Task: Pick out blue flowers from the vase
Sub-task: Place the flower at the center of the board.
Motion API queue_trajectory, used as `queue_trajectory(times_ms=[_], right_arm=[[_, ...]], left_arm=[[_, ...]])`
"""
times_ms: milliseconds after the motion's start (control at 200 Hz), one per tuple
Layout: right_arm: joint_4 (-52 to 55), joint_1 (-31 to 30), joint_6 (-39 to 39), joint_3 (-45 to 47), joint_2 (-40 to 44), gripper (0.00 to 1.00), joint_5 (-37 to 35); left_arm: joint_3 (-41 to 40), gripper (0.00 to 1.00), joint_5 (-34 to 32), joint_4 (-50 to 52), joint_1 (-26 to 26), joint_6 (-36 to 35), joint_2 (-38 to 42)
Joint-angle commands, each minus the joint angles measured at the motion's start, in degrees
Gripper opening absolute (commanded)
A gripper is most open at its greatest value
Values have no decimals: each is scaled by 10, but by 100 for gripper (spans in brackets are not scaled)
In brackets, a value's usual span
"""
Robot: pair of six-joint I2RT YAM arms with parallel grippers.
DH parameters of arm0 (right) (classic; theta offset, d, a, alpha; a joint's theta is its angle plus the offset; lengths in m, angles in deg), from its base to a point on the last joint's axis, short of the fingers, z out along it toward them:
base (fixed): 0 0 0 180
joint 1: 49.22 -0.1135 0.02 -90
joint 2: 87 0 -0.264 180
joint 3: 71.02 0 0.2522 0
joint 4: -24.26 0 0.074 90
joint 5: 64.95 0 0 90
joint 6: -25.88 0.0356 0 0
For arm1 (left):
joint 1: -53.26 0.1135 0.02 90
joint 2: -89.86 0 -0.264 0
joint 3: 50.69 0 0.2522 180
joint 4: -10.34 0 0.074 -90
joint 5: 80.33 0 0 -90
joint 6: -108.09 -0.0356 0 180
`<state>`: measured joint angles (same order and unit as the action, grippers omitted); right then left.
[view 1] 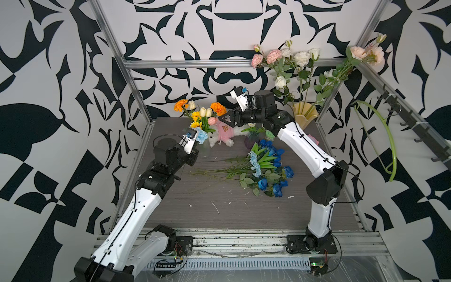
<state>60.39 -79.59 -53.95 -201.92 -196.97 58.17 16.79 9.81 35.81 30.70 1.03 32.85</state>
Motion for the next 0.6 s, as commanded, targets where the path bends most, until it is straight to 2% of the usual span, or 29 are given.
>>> queue_trajectory(times_ms=[0,185,600], right_arm=[[-7,15,-11,5,45,71,-14],[-11,53,-11,48,89,71,-23],[-52,157,19,180,174,71,-10]], left_arm=[[18,0,-35,-21,-56,-39,-44],[60,0,-77,-38,-133,-86,-142],[197,0,-155,-13,-266,-181,-379]])
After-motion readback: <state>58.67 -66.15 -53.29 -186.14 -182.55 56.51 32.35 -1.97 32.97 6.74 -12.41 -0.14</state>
